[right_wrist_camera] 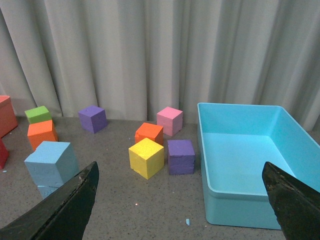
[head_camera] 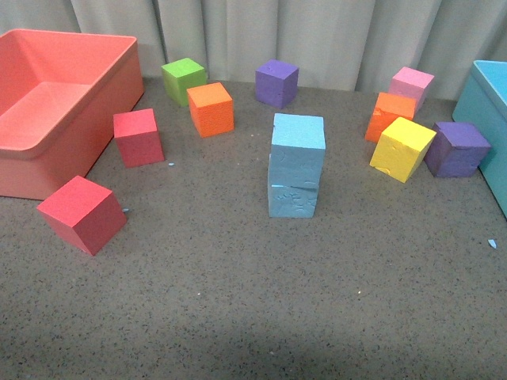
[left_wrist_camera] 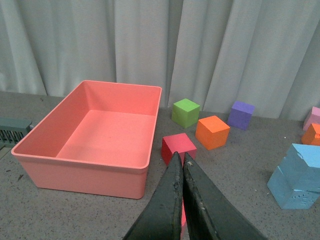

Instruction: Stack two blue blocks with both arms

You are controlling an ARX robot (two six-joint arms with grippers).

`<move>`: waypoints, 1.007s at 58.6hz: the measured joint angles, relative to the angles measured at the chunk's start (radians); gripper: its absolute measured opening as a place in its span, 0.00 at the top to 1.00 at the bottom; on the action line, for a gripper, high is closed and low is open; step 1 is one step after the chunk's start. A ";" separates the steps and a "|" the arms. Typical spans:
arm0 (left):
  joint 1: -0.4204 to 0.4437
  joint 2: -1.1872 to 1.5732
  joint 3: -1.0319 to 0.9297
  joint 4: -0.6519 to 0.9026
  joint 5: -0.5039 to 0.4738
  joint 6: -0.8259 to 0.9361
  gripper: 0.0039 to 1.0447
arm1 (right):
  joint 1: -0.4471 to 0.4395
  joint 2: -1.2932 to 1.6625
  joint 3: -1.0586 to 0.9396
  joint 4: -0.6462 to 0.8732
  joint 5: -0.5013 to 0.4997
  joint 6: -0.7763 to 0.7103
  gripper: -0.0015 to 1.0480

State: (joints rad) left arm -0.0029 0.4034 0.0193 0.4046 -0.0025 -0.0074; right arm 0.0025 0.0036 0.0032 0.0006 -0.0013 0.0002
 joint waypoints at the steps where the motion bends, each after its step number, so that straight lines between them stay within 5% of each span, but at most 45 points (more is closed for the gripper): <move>1: 0.000 -0.009 0.000 -0.008 0.000 0.000 0.97 | 0.000 0.000 0.000 0.000 0.000 0.000 0.09; 38: 0.000 -0.235 0.000 -0.232 0.000 0.000 0.97 | 0.000 0.000 0.000 0.000 0.000 0.000 0.09; 44: 0.000 -0.363 0.000 -0.389 0.002 0.000 0.97 | 0.000 0.000 0.000 0.000 0.000 0.000 0.09; 59: 0.000 -0.398 0.000 -0.403 0.002 0.000 0.57 | 0.000 0.000 0.000 0.000 0.000 0.000 0.09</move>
State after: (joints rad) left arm -0.0029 0.0055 0.0193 0.0017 -0.0002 -0.0074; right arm 0.0025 0.0036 0.0032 0.0006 -0.0013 0.0002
